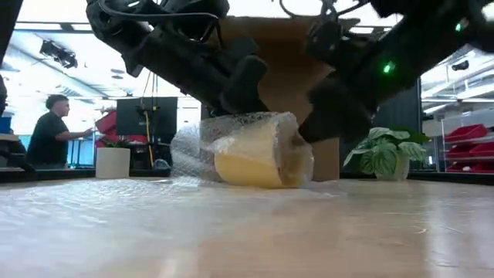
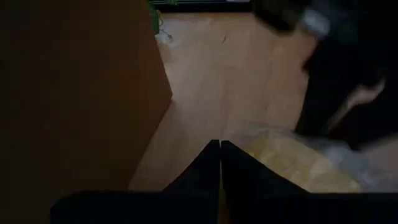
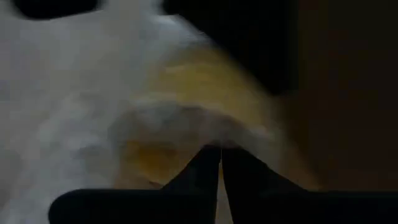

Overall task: Wrap mug
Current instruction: Wrap the yellow mug with the bubble wrap

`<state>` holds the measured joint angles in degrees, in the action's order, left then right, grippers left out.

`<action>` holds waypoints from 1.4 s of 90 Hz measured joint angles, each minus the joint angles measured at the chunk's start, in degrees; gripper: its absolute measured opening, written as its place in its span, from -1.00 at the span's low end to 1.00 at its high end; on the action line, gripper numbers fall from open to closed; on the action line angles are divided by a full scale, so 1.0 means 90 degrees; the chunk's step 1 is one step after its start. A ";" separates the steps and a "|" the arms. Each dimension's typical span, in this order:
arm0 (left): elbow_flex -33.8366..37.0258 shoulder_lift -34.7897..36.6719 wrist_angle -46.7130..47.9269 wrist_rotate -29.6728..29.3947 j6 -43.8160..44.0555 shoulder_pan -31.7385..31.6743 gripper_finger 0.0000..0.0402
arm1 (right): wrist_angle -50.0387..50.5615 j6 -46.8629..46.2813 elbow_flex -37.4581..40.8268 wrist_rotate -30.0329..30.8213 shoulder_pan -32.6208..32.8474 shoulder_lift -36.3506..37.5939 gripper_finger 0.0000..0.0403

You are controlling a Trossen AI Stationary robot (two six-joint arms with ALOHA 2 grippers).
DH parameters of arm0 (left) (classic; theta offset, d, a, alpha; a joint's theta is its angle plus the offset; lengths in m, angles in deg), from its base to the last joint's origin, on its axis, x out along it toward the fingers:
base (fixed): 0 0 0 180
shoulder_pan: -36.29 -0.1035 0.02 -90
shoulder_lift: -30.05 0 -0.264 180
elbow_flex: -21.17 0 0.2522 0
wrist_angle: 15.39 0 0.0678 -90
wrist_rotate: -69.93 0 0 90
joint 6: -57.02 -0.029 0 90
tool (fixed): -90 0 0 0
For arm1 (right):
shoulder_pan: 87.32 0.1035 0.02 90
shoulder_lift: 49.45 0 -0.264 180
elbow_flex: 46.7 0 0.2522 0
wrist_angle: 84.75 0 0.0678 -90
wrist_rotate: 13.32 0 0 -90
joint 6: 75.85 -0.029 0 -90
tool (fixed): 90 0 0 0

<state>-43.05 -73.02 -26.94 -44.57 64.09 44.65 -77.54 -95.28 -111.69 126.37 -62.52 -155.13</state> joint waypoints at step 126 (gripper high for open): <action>0.0002 0.0046 -0.0052 -0.0325 -0.0838 0.0821 -1.00 | 0.0587 0.1595 -0.0002 -0.1156 -0.0169 0.0557 0.11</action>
<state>-43.03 -72.60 -27.41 -47.49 56.55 52.03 -72.25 -80.92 -111.71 115.96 -64.04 -150.13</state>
